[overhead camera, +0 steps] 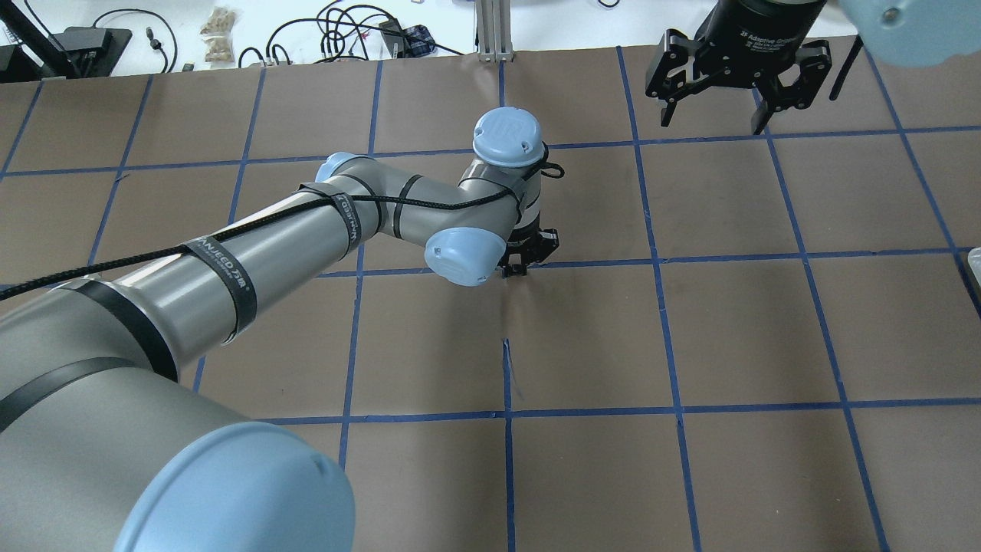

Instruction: Place bearing gear from tray to pile

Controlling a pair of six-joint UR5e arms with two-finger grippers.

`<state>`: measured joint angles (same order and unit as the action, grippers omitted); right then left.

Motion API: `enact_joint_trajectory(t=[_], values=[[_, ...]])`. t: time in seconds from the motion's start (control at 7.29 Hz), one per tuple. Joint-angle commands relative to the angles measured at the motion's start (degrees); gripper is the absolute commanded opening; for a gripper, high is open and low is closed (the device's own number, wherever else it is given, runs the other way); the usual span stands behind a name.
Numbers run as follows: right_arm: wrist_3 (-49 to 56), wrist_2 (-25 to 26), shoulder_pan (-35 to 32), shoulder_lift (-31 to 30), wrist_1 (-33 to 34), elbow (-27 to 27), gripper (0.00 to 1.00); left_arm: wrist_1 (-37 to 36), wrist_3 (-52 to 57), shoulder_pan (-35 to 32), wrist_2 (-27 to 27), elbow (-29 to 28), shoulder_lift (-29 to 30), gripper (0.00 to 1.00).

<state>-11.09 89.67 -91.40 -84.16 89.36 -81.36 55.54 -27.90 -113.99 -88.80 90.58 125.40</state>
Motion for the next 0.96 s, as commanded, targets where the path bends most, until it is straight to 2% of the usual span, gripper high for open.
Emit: enact_joint_trajectory(t=[0.0, 0.27, 0.55, 0.82], values=[[-0.07, 0.07, 0.0, 0.05, 0.02, -0.03, 1.0, 0.0, 0.91, 0.51, -0.23, -0.49, -1.29, 0.21], [-0.07, 0.07, 0.0, -0.04, -0.07, -0.11, 1.0, 9.53, 12.29, 11.53, -1.28, -1.2, -7.86, 0.21], [-0.07, 0.07, 0.0, -0.04, -0.24, -0.11, 1.0, 15.44, 23.88, 22.0, -1.29, 0.38, -13.58, 0.21], [-0.07, 0.25, 0.0, 0.05, -0.24, -0.11, 1.0, 16.36, 42.73, 34.37, -1.99, 3.01, -16.32, 0.21]])
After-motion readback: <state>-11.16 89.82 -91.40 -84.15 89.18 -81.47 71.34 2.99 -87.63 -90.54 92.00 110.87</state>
